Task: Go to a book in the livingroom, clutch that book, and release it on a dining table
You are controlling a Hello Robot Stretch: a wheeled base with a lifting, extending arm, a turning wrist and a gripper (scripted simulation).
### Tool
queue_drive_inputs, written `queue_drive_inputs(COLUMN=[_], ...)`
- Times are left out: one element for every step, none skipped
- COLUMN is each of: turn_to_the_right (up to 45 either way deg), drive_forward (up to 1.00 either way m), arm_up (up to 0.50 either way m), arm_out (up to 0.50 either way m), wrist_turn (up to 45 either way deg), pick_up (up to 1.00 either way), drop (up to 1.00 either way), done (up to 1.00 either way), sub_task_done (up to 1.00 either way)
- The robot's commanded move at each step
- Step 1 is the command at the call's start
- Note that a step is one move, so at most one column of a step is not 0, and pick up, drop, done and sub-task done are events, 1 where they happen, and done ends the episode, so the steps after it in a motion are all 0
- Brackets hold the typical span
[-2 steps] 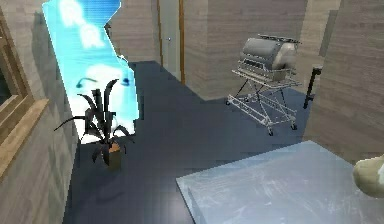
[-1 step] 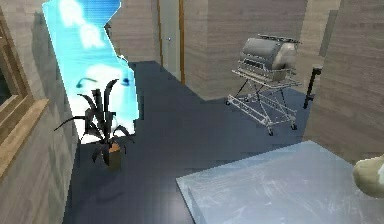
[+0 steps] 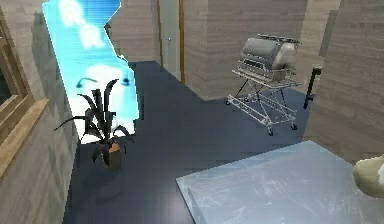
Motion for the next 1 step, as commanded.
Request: queue_drive_inputs(turn_to_the_right=[0.0], drive_forward=[0.00], arm_up=[0.00], arm_out=[0.00], wrist_turn=[0.0], pick_up=[0.00], drop=[0.00], done=[1.00], sub_task_done=[0.00])
